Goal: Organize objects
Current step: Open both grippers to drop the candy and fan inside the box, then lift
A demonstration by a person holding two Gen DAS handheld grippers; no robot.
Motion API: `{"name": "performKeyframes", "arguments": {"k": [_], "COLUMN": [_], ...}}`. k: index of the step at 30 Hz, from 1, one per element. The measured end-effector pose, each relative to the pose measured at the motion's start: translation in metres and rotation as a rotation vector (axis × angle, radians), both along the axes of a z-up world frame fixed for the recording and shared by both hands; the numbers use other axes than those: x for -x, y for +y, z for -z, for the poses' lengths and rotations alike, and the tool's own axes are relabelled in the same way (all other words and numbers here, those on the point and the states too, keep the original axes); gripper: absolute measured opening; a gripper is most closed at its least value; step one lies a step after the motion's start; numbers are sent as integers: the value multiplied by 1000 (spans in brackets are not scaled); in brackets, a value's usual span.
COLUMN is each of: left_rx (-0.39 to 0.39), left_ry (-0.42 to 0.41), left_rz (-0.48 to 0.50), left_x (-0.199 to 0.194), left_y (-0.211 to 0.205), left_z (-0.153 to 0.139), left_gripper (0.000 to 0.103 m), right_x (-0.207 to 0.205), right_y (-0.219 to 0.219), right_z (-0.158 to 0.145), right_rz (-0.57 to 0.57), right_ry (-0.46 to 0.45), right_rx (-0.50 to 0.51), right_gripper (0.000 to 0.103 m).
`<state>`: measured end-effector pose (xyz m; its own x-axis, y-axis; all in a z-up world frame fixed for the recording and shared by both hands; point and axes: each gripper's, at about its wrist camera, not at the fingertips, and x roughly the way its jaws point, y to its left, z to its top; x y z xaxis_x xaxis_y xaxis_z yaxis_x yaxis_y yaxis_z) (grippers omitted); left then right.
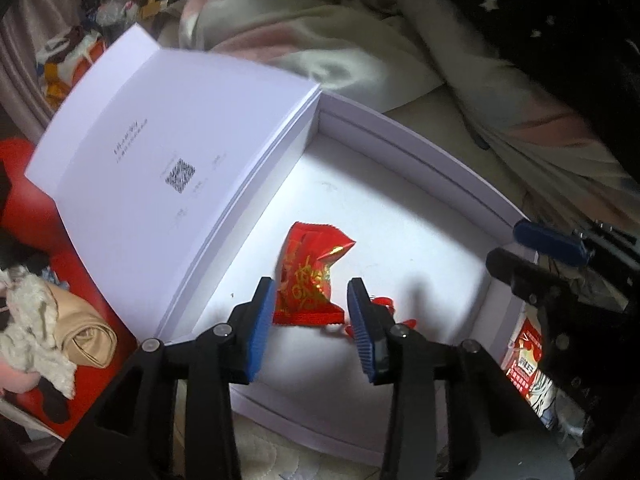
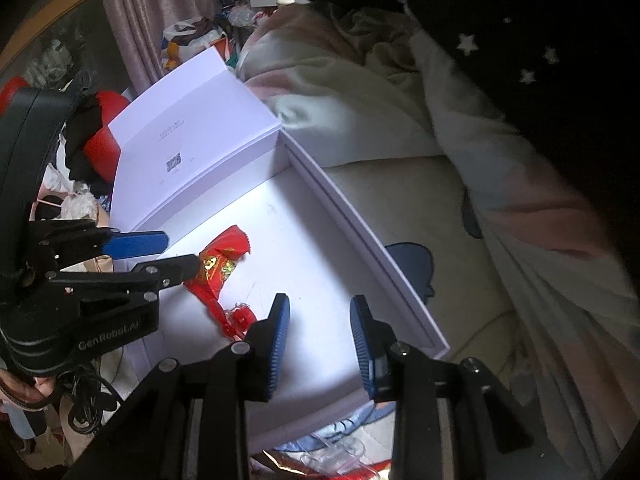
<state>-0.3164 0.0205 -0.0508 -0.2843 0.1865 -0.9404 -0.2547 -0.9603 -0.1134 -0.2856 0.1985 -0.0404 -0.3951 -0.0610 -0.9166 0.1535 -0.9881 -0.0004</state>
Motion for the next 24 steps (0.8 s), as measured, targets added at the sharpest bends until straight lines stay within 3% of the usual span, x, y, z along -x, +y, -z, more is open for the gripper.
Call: {"name": "performKeyframes", "arguments": {"k": [3, 7, 24], "left_rx": [45, 56, 17], "left_ry": [30, 76, 164], "left_rz": [6, -6, 41], "left_x": [-5, -13, -76], "left_y": [4, 1, 2], "left_z": [-10, -24, -76], "left_gripper": [45, 56, 57], "right_x": [-4, -12, -70], "right_y": [5, 8, 9], "right_z": [-9, -21, -70], "right_rz": [17, 27, 46], "right_ry": [11, 34, 123], "right_rx": [-7, -17, -4], "right_gripper": [43, 44, 47]}}
